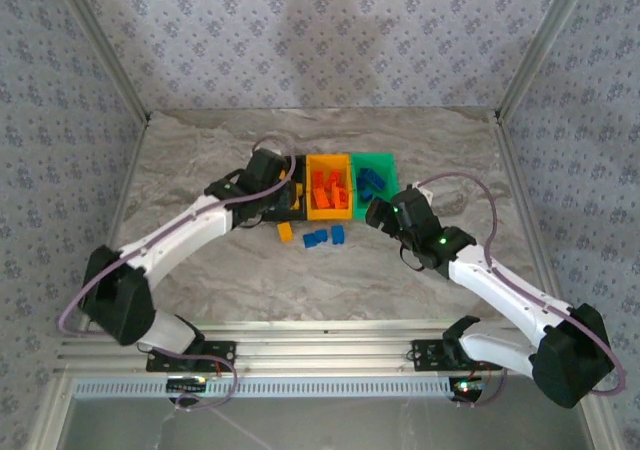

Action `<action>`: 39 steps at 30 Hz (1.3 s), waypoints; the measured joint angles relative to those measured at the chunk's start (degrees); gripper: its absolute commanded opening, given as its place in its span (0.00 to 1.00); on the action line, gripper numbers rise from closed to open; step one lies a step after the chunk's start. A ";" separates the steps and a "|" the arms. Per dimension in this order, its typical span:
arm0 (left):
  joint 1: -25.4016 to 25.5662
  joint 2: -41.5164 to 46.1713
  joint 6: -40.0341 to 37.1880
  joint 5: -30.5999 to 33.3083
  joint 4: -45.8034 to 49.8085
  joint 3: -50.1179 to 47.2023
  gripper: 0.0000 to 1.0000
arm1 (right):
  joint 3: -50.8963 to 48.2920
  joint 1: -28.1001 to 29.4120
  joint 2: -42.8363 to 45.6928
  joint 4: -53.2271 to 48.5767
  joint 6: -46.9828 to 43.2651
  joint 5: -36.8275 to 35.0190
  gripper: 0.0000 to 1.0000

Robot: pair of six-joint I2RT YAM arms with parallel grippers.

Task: Sort the legos into containers by color

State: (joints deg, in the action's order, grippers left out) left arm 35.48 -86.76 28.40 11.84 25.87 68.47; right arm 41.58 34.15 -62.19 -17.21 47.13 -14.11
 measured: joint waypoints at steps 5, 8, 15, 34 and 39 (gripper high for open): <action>-3.26 -11.47 -0.81 0.04 -0.35 8.11 0.37 | -0.70 0.39 0.00 0.11 0.00 0.02 0.92; -4.33 -16.00 -0.98 0.04 -0.31 11.34 0.40 | -0.96 0.66 0.00 0.24 0.00 0.04 0.92; -4.85 -20.41 -1.38 0.00 0.17 15.78 0.62 | -1.60 1.57 -0.15 0.44 -0.04 1.01 0.93; 0.22 5.55 2.75 -5.03 -7.13 -2.89 0.99 | 6.05 8.83 -22.88 8.15 -6.69 6.40 0.76; 3.91 17.20 5.86 -5.09 -9.42 -16.06 1.00 | 10.49 8.92 -29.88 8.46 -7.30 5.57 0.70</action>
State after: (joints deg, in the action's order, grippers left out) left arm 39.40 -69.56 34.26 6.74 16.45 52.40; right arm 52.07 43.07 -92.07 -8.75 39.83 -8.54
